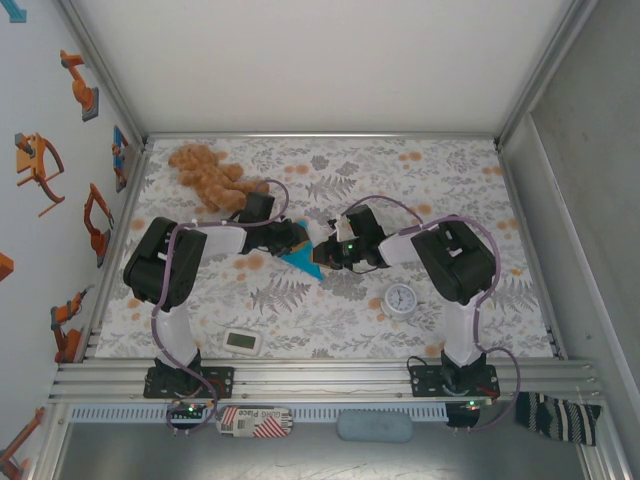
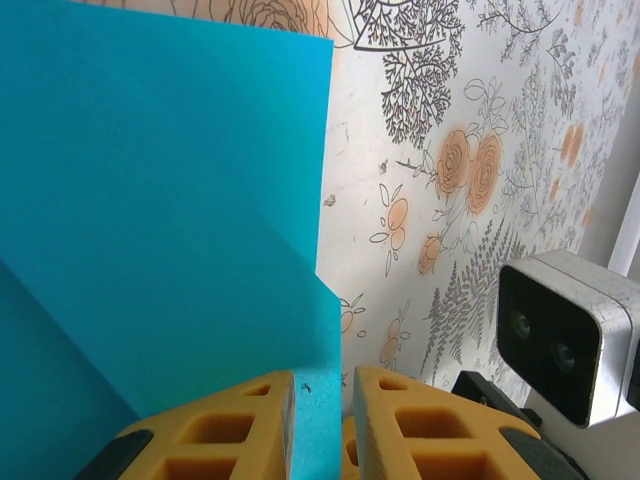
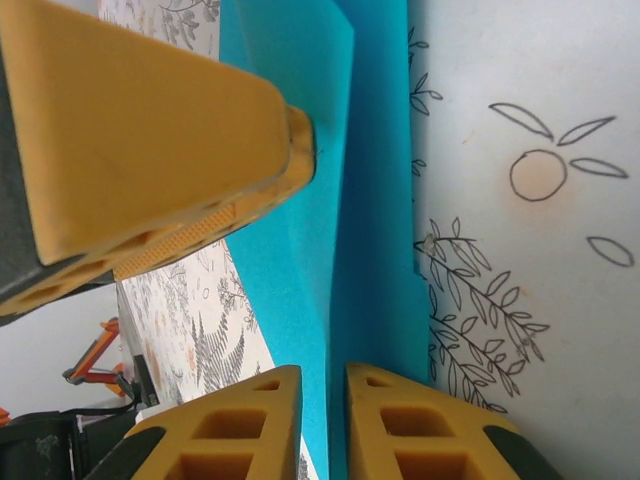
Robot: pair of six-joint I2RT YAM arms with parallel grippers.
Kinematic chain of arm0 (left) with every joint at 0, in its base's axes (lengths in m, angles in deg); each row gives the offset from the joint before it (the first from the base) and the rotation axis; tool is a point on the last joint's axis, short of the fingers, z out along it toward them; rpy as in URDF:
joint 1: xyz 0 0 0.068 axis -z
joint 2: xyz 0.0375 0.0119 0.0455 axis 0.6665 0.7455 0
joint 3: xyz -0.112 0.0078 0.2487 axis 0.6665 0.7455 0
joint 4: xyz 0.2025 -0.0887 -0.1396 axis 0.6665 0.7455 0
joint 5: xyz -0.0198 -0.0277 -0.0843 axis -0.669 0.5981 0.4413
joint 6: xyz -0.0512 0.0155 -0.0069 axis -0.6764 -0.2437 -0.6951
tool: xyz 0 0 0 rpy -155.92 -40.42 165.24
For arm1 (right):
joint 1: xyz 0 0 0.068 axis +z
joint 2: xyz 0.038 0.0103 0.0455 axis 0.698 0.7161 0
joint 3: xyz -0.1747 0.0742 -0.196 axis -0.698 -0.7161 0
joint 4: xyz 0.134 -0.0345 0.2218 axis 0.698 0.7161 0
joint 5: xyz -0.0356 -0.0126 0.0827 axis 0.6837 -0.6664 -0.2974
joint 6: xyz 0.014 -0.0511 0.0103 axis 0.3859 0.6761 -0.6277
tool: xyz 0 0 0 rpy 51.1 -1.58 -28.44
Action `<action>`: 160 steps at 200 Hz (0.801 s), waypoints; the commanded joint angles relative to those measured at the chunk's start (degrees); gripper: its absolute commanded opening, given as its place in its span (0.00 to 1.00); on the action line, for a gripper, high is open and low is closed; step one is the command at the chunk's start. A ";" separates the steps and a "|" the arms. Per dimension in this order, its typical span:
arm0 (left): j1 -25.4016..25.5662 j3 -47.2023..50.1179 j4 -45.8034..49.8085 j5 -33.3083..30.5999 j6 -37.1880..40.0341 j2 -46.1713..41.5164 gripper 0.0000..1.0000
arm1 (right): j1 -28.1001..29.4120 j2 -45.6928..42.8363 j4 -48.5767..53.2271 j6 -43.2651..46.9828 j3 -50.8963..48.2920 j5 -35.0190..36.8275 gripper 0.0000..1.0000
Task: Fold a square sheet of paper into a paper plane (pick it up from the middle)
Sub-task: Fourth fold the wing at the center of the table.
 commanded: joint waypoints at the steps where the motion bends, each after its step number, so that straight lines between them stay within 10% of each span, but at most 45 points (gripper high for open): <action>1: -0.04 -1.39 2.52 -0.22 1.35 1.11 0.24 | -0.23 -2.28 4.48 2.05 -0.29 0.26 0.19; 160: 0.05 -2.05 3.67 0.07 1.53 1.51 0.25 | 2.12 -6.29 14.44 8.64 1.40 9.53 0.26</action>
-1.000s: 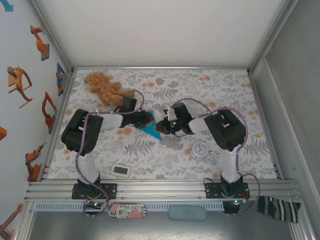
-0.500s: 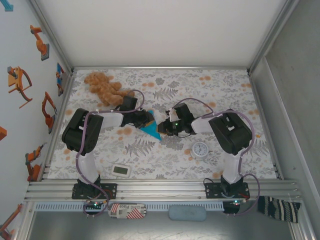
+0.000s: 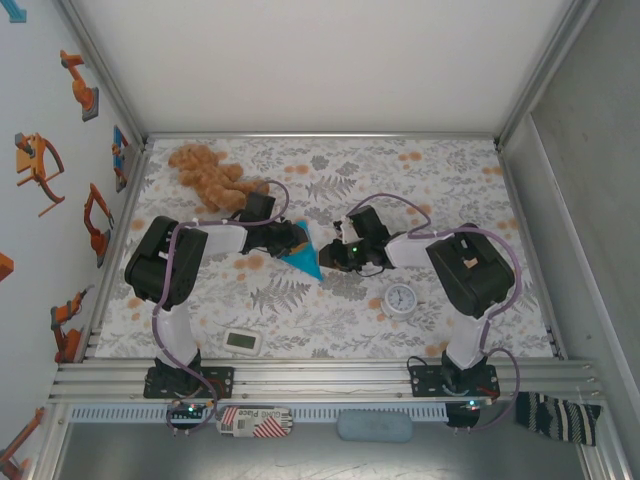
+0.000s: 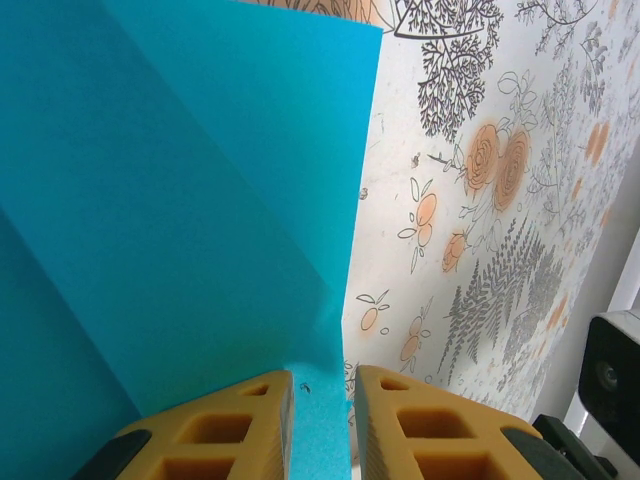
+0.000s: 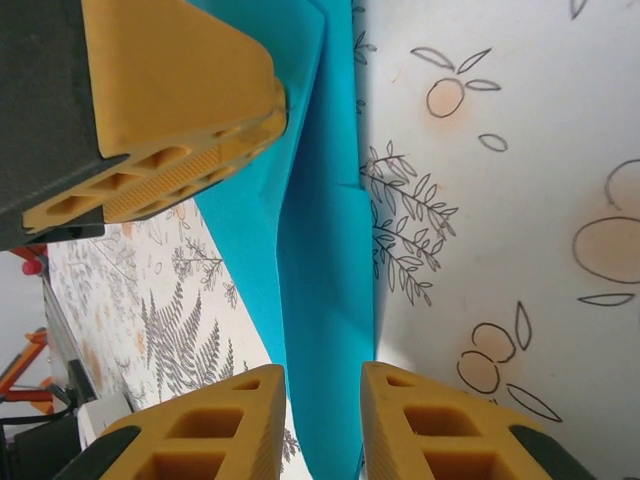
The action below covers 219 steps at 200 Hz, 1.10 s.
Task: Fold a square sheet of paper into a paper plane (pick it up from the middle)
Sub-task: Fourth fold the wing at the center of the table.
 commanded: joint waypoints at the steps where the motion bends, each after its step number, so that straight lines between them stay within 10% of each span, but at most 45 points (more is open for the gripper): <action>1: 0.07 -1.41 1.26 0.18 1.35 0.88 0.25 | 1.25 0.99 3.48 3.00 2.94 1.49 0.26; 219: 0.25 -2.66 3.22 0.00 1.48 1.38 0.26 | 6.01 2.93 16.86 12.49 10.51 12.43 0.23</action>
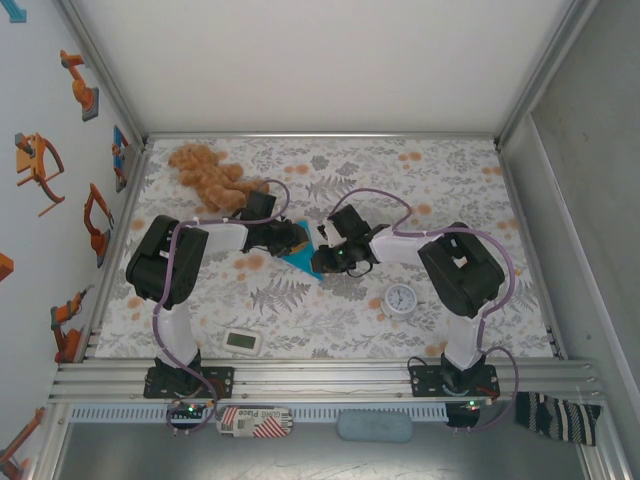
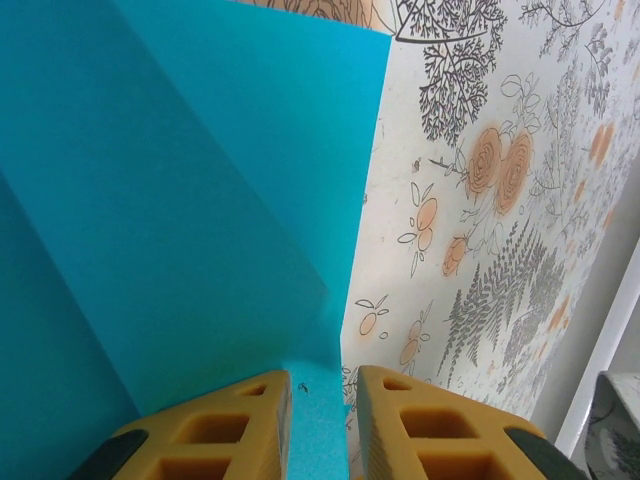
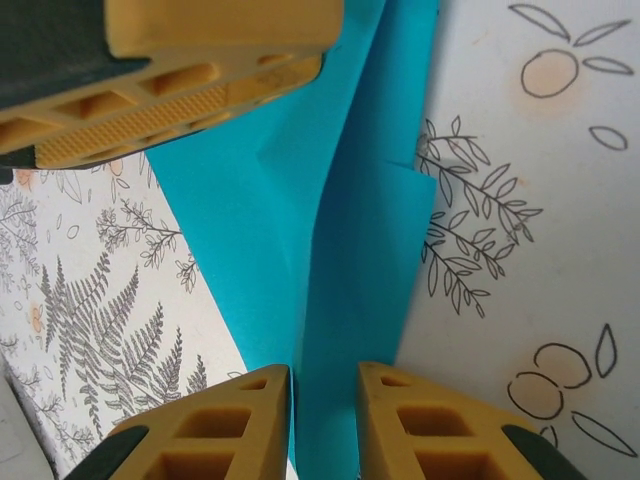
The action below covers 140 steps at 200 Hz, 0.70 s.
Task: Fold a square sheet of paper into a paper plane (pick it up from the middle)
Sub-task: Fourth fold the wing at the center of the table.
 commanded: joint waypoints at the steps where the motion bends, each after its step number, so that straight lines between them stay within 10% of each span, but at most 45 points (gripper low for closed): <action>1: 0.26 -1.44 1.75 -0.04 1.52 0.86 0.26 | 0.66 1.03 2.07 1.70 1.91 2.72 0.23; 140: 0.30 -1.88 2.91 -0.09 1.79 0.62 0.26 | 1.82 3.51 3.21 2.66 3.31 4.71 0.16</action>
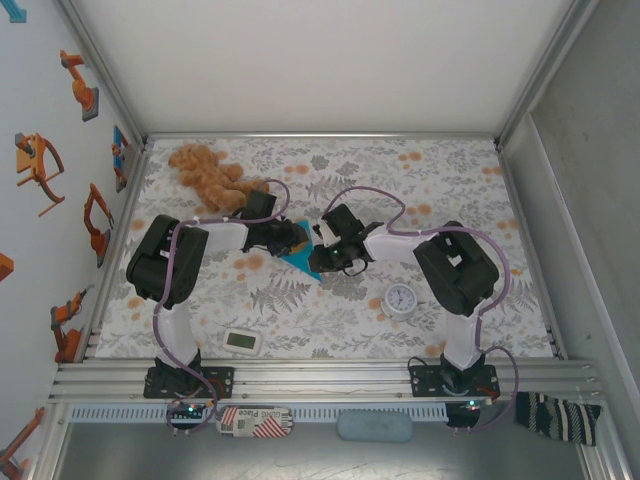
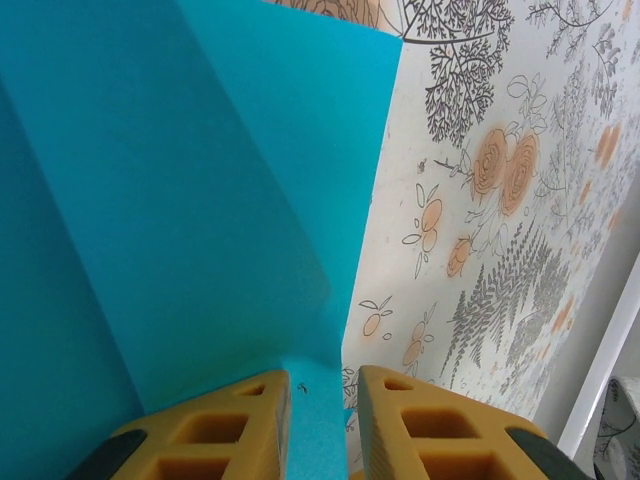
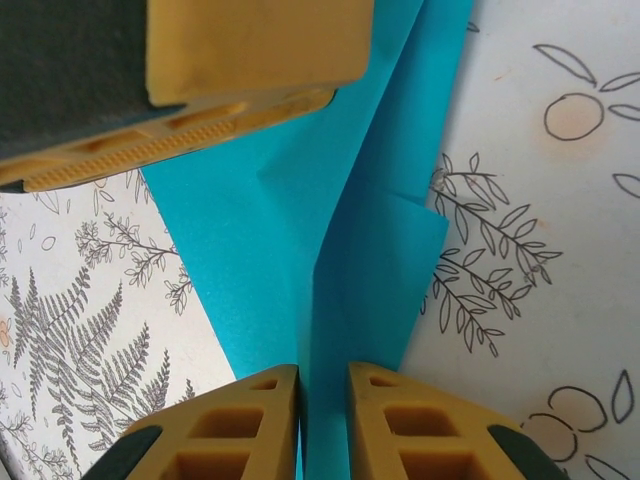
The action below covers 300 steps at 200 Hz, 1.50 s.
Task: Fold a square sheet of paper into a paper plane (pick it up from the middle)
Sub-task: Fourth fold the wing at the center of the table.
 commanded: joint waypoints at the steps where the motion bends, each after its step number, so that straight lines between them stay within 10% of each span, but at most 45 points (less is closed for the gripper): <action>1: 0.33 -1.33 1.83 0.09 1.56 0.41 0.26 | 0.60 1.78 1.09 1.18 0.55 1.82 0.16; 204: -1.67 12.54 -10.61 -2.38 -0.97 -11.94 0.44 | -4.83 3.89 -16.78 -5.31 -9.78 -13.36 0.00; 300: 0.18 7.35 0.92 -7.17 4.81 -6.94 0.44 | -5.29 4.06 -17.10 -5.63 -9.69 -13.89 0.00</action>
